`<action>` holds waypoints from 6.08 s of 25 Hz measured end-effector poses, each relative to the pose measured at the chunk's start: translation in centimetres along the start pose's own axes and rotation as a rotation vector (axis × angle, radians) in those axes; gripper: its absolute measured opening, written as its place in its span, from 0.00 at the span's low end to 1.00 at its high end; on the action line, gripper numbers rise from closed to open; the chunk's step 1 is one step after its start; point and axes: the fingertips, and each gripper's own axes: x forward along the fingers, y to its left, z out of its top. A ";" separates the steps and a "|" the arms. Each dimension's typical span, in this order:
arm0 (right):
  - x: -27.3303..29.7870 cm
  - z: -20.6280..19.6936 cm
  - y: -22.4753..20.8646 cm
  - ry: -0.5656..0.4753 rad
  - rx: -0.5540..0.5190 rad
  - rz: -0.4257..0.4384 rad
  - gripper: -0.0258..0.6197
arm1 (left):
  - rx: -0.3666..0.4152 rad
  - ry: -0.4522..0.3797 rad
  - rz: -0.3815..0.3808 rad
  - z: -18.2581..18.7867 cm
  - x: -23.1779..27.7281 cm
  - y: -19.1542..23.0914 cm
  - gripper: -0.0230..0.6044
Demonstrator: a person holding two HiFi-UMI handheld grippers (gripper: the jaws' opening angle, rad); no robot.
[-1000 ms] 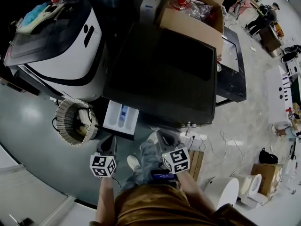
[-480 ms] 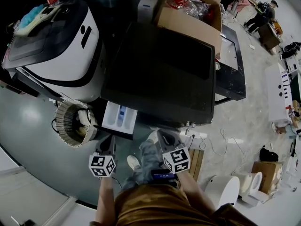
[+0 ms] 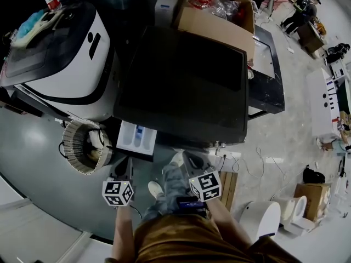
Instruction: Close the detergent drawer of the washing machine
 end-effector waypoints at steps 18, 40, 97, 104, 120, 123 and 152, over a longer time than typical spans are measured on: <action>0.8 0.6 -0.9 -0.002 0.014 -0.016 0.06 | 0.002 0.000 -0.026 1.5 2.4 0.3 0.08; 1.3 1.1 -2.3 -0.005 0.031 -0.009 0.06 | -0.017 -0.012 -0.025 3.3 5.1 0.5 0.08; 1.5 2.7 -2.3 -0.031 -0.016 0.073 0.06 | -0.017 -0.048 0.034 7.2 8.3 0.2 0.08; 0.3 3.8 -1.4 -0.080 -0.037 0.047 0.06 | 0.025 -0.077 0.011 8.2 5.9 -1.0 0.08; -3.9 6.1 1.8 -0.169 -0.097 -0.005 0.06 | 0.104 -0.218 -0.049 11.8 -1.5 -5.2 0.08; -4.8 6.5 2.4 -0.191 -0.103 -0.015 0.06 | 0.114 -0.247 -0.054 12.4 -3.0 -5.8 0.08; -8.3 7.1 5.2 -0.260 -0.118 -0.041 0.06 | 0.125 -0.356 -0.067 13.6 -9.2 -6.7 0.08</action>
